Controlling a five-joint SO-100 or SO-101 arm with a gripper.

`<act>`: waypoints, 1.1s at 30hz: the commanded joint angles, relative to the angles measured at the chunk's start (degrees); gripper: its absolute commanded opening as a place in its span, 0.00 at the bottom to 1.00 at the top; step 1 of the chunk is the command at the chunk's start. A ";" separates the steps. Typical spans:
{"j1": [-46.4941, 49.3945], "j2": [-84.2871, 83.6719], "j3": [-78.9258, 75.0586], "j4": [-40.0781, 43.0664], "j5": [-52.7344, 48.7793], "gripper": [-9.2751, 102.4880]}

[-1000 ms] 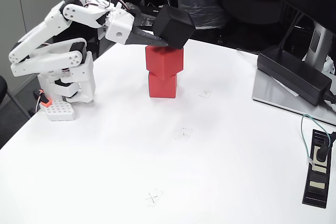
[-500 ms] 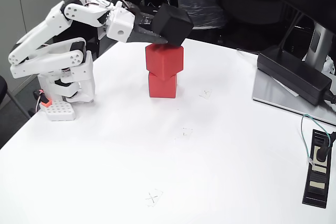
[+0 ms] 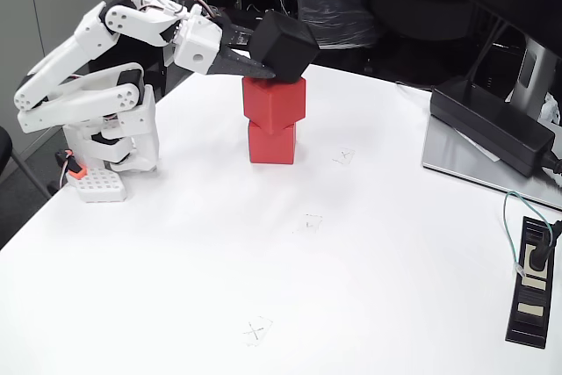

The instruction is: Stack the three blocks in an ordered color.

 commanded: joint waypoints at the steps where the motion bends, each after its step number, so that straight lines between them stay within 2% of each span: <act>1: -0.18 -0.44 -0.88 0.35 0.18 0.21; 7: -0.09 -0.35 -1.05 0.35 0.18 0.32; 13: -0.09 -0.35 -1.05 0.35 0.18 0.37; 23: -0.09 -0.26 -1.58 0.35 0.18 0.37; 33: -0.35 -0.09 -12.04 1.23 0.09 0.37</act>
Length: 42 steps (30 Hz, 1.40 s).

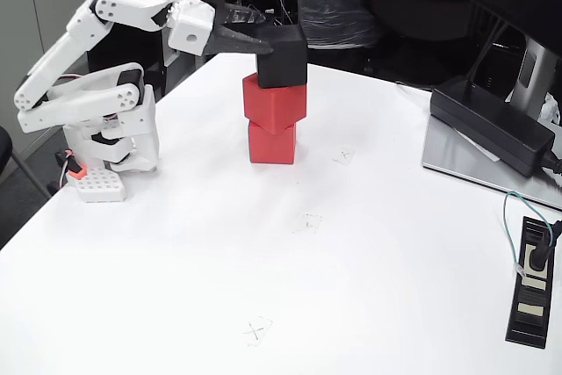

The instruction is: Stack the three blocks in an ordered color.

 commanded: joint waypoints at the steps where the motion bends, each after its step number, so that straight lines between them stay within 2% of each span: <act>1: -0.44 -0.09 -5.27 0.26 0.18 0.37; 8: -0.35 0.62 -12.13 0.26 2.99 0.37; 19: 0.62 0.62 -16.44 0.00 38.41 0.37; 24: 8.88 0.62 -15.64 -0.53 52.12 0.37; 30: 18.19 0.62 -15.56 -0.53 61.96 0.36; 36: 23.12 0.53 -11.78 -0.53 66.62 0.22; 42: 28.13 0.53 -4.75 -0.62 66.80 0.07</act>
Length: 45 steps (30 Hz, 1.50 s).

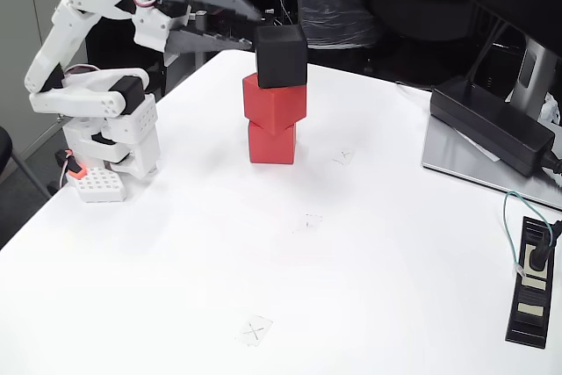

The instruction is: Stack the three blocks in an ordered color.

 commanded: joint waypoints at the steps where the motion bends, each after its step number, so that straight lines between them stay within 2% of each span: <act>1: 2.02 0.00 3.34 -0.62 0.18 0.06; 12: 3.96 0.00 23.12 -1.67 0.79 0.09; 20: 3.96 0.00 29.18 -15.21 1.49 0.07; 24: 4.04 0.00 29.36 -18.98 8.61 0.07; 31: 3.96 0.00 29.36 -19.25 21.71 0.07; 45: 3.78 0.00 29.36 -15.73 23.03 0.07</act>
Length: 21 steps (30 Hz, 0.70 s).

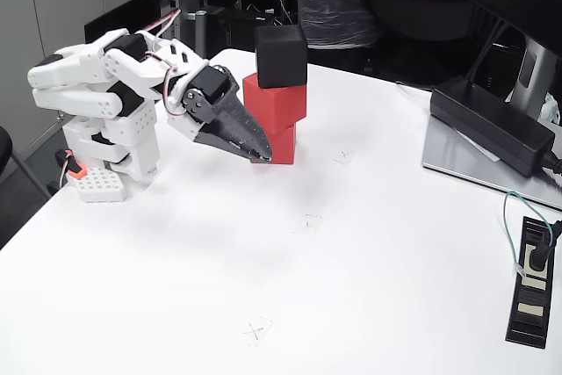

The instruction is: Stack the three blocks in an ordered color.

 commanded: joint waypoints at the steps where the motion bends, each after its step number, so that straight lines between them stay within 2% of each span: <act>1: -0.35 0.35 -0.26 0.79 0.62 0.07; 21: 0.09 0.35 -0.26 1.23 0.09 0.07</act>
